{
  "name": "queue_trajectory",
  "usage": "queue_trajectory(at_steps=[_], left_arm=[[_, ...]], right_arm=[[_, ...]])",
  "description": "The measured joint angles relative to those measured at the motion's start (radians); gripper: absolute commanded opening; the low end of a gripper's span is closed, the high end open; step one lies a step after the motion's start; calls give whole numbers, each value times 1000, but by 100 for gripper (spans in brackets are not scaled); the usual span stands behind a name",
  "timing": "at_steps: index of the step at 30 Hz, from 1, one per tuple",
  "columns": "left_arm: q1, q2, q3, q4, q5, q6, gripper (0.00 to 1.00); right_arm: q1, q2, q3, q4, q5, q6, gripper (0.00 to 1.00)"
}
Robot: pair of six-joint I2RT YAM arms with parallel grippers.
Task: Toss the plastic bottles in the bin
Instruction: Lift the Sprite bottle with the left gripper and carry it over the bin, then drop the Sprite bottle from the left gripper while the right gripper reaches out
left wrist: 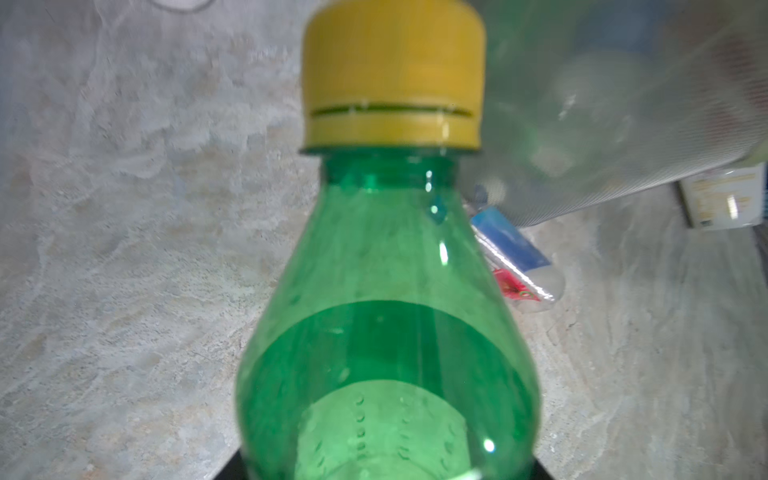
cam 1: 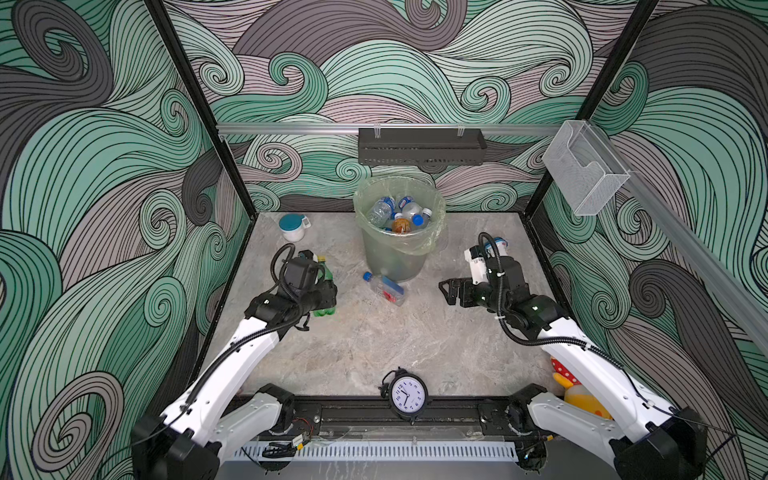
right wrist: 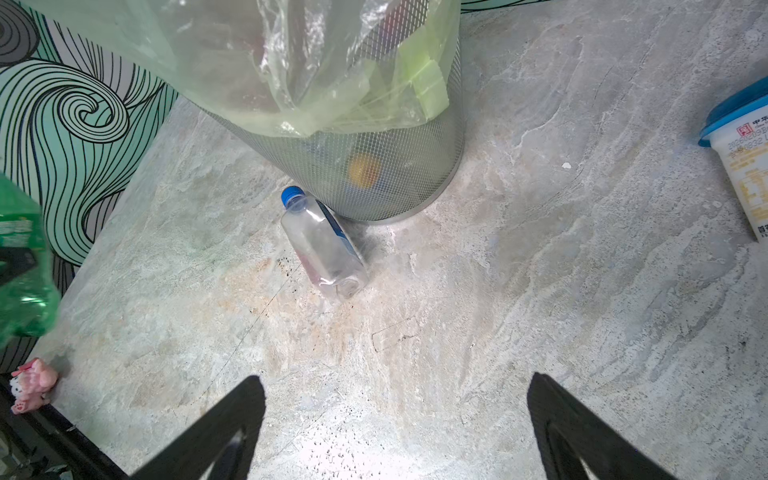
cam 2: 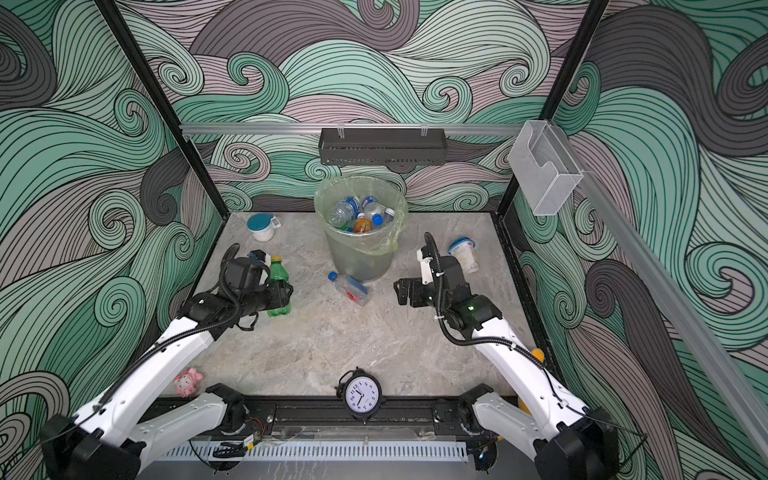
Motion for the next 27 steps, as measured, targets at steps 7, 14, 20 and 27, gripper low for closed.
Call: queue_trajectory(at_steps=[7, 14, 20, 27], left_arm=[[3, -207, 5, 59, 11, 43, 61], [3, -111, 116, 91, 83, 47, 60], [3, 245, 493, 197, 226, 45, 65], [-17, 788, 1100, 149, 375, 47, 86]], right_arm=[[0, 0, 0, -3, 0, 0, 99], [0, 0, 0, -2, 0, 0, 99], [0, -22, 0, 5, -1, 0, 99], [0, -90, -8, 5, 0, 15, 99]])
